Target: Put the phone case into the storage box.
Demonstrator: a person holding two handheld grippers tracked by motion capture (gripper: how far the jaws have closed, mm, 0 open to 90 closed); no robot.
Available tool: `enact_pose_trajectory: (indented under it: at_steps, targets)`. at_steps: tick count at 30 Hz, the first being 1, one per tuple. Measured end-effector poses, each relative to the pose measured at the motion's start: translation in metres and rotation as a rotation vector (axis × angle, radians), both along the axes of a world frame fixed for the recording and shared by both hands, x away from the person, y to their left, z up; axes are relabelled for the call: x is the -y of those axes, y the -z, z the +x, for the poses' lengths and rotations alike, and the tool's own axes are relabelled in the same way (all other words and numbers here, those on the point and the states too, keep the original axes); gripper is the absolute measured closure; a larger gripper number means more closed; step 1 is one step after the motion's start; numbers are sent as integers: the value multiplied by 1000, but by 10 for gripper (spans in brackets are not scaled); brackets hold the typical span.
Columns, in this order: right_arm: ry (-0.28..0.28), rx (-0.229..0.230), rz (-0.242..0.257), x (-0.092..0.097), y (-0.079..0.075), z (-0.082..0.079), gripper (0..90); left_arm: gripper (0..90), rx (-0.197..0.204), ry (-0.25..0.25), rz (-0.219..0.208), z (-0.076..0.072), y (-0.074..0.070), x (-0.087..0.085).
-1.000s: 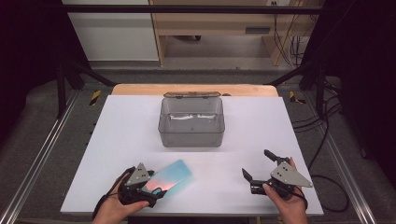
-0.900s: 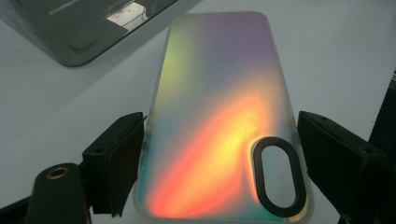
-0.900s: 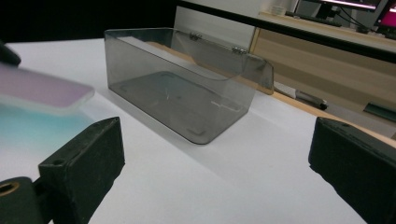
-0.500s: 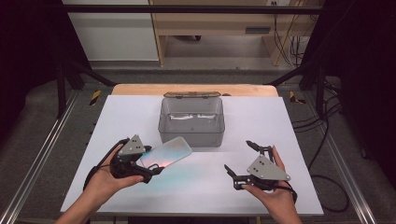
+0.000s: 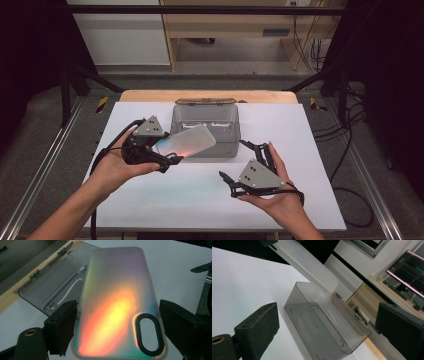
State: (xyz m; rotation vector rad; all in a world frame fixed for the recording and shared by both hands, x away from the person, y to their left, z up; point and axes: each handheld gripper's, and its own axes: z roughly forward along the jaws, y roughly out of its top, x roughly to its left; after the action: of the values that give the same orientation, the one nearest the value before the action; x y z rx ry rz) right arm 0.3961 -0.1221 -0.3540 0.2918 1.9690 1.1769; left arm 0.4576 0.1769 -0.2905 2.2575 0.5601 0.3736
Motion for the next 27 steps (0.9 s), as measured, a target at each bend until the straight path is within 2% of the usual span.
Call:
enact_pose_trajectory:
  at_steps: [5, 9, 10, 14, 18, 27]
  targets:
    - [-15, 53, -45, -12, -9, 3, 101, 175, -2, 18, 5, 1, -9, 5]
    - [-27, 80, -75, -19, -12, 4, 151, 175, -9, 26, 0, 1, -9, 8]
    - [-36, 91, -98, -22, -11, 4, 183, 175, -14, 33, 8, 1, -8, 9]
    - [-53, 112, -135, -29, -9, 3, 238, 175, -23, 37, 11, 2, -7, 11]
    - [-92, 111, -161, -36, -4, 3, 324, 175, -28, 38, 14, 4, -5, 12]
    - [-114, 154, -215, -48, 2, 5, 438, 175, -59, 45, 35, 8, 4, 16]
